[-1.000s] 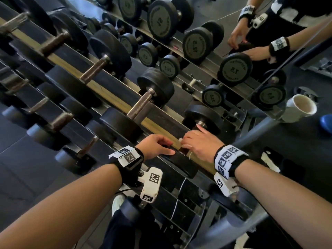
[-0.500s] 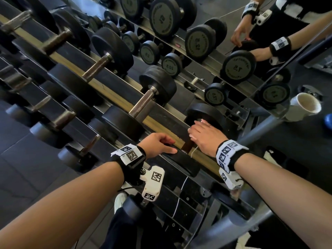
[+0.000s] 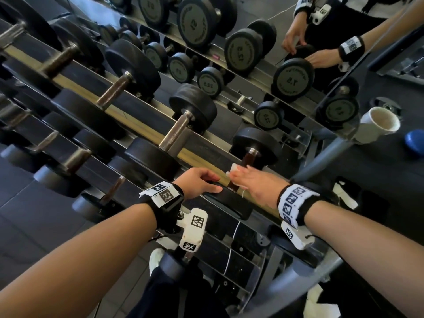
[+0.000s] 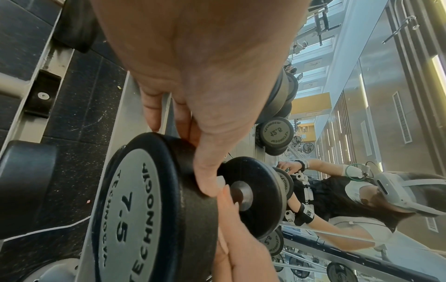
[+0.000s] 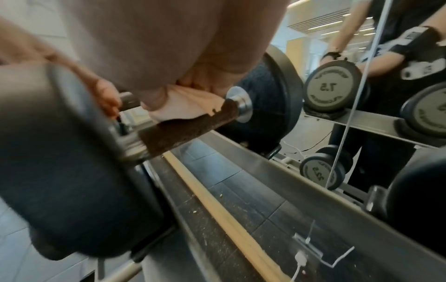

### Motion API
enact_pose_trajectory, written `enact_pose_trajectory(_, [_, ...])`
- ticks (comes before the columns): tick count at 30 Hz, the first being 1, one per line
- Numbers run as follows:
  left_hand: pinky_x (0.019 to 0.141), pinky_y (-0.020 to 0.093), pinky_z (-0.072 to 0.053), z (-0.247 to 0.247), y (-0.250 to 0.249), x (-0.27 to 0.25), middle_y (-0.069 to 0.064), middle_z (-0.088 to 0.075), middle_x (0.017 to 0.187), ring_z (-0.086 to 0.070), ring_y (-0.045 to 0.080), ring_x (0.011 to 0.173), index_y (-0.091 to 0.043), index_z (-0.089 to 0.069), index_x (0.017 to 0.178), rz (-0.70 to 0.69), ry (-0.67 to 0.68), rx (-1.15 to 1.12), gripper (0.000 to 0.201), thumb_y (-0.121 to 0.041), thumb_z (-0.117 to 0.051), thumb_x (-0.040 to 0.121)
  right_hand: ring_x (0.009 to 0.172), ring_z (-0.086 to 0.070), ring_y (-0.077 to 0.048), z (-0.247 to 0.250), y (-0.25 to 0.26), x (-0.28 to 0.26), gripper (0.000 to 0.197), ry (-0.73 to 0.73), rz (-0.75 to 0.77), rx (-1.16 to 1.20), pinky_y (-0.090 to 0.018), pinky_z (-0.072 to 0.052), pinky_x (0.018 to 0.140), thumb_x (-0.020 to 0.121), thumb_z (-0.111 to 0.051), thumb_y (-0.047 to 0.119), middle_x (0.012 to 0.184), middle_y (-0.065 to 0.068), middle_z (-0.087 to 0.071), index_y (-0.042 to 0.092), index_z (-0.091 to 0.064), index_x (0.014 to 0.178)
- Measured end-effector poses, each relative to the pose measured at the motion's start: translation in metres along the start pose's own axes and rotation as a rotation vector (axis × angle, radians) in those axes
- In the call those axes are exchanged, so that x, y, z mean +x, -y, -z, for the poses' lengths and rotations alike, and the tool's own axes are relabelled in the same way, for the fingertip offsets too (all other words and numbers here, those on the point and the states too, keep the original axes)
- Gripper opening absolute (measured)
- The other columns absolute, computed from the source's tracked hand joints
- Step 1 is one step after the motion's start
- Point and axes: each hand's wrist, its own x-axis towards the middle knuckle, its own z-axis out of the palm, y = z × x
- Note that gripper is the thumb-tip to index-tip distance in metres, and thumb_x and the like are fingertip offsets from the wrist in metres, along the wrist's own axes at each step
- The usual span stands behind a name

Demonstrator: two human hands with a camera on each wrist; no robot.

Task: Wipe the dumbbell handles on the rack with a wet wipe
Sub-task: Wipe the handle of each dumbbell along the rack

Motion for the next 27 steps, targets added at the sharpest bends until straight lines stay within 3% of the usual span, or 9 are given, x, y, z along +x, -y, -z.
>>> enact_pose_trajectory(2, [0.086,0.023,-0.04,-0.001,-0.002,0.0,-0.015,-0.062,0.099,-0.058,0.003,0.094,-0.031,-0.064,0.107,0.0,0.004,0.021,0.026,-0.026,-0.075,0.084,0.152,-0.005,-0.008,-0.006,-0.001,-0.008,0.071,-0.009,0.045,0.008,-0.02,0.007,0.117,0.099,-0.044,0.005,0.165,0.007,-0.011,0.024,-0.009,0.158])
enact_pose_trajectory(4, [0.089,0.024,-0.041,-0.003,-0.006,-0.001,-0.013,-0.062,0.101,-0.06,0.008,0.1,-0.029,-0.064,0.11,-0.01,0.031,0.046,0.026,-0.022,-0.072,0.087,0.152,-0.004,-0.007,-0.009,-0.008,-0.011,0.075,-0.055,0.006,0.062,-0.017,0.008,0.115,0.096,-0.044,-0.002,0.165,0.005,-0.011,0.022,-0.01,0.158])
enact_pose_trajectory(6, [0.09,0.026,-0.042,-0.005,-0.013,-0.001,-0.011,-0.063,0.107,-0.059,0.01,0.104,-0.029,-0.062,0.116,-0.035,0.066,0.096,0.029,-0.016,-0.067,0.09,0.152,-0.005,-0.009,-0.01,-0.014,-0.018,0.072,-0.103,-0.085,0.126,-0.019,0.005,0.118,0.096,-0.04,-0.006,0.166,0.001,-0.012,0.019,-0.011,0.157])
enact_pose_trajectory(10, [0.085,0.028,-0.049,-0.012,-0.033,0.0,-0.006,-0.06,0.12,-0.058,0.013,0.108,-0.027,-0.059,0.122,-0.129,0.087,0.206,0.046,0.004,-0.057,0.088,0.15,-0.013,-0.006,-0.013,-0.022,-0.047,0.05,-0.249,-0.244,0.358,-0.026,-0.009,0.124,0.106,-0.029,0.006,0.163,0.002,-0.022,0.014,-0.024,0.156])
enact_pose_trajectory(12, [0.091,0.03,-0.048,-0.021,-0.045,0.0,-0.007,-0.058,0.121,-0.055,0.013,0.111,-0.028,-0.058,0.122,-0.206,0.055,0.262,0.05,0.005,-0.056,0.086,0.146,-0.018,0.0,-0.013,-0.024,-0.068,0.046,-0.355,-0.293,0.533,-0.013,-0.009,0.119,0.107,-0.031,0.01,0.16,0.004,-0.03,0.015,-0.033,0.153])
enact_pose_trajectory(14, [0.091,0.024,-0.043,-0.036,-0.056,-0.003,-0.01,-0.059,0.118,-0.053,0.01,0.111,-0.028,-0.057,0.123,-0.289,0.023,0.264,0.046,0.0,-0.061,0.086,0.143,-0.024,0.002,-0.013,-0.026,-0.09,0.043,-0.446,-0.325,0.651,-0.005,-0.01,0.114,0.106,-0.037,0.01,0.155,0.005,-0.037,0.013,-0.041,0.149])
enact_pose_trajectory(18, [0.077,0.009,-0.044,-0.075,-0.071,-0.009,-0.01,-0.063,0.106,-0.06,0.009,0.098,-0.027,-0.059,0.119,-0.381,0.058,0.207,0.035,-0.012,-0.066,0.088,0.14,-0.037,-0.001,-0.02,-0.033,-0.136,0.038,-0.541,-0.377,0.728,-0.019,-0.021,0.12,0.105,-0.042,0.011,0.147,0.006,-0.049,0.013,-0.052,0.142])
enact_pose_trajectory(21, [0.087,0.024,-0.052,-0.106,-0.073,-0.014,-0.005,-0.065,0.105,-0.063,0.013,0.097,-0.022,-0.061,0.118,-0.375,0.123,0.176,0.032,-0.013,-0.068,0.088,0.14,-0.039,-0.003,-0.037,-0.044,-0.166,0.038,-0.528,-0.401,0.69,-0.021,-0.023,0.12,0.104,-0.044,0.009,0.146,0.006,-0.05,0.014,-0.054,0.14])
enact_pose_trajectory(27, [0.091,0.021,-0.048,-0.162,-0.052,-0.01,-0.003,-0.067,0.102,-0.063,0.012,0.098,-0.019,-0.064,0.114,-0.305,0.201,0.194,0.028,-0.018,-0.071,0.086,0.145,-0.029,-0.002,-0.083,-0.063,-0.196,0.043,-0.364,-0.364,0.515,-0.027,-0.02,0.122,0.105,-0.041,0.013,0.154,0.005,-0.041,0.018,-0.045,0.147])
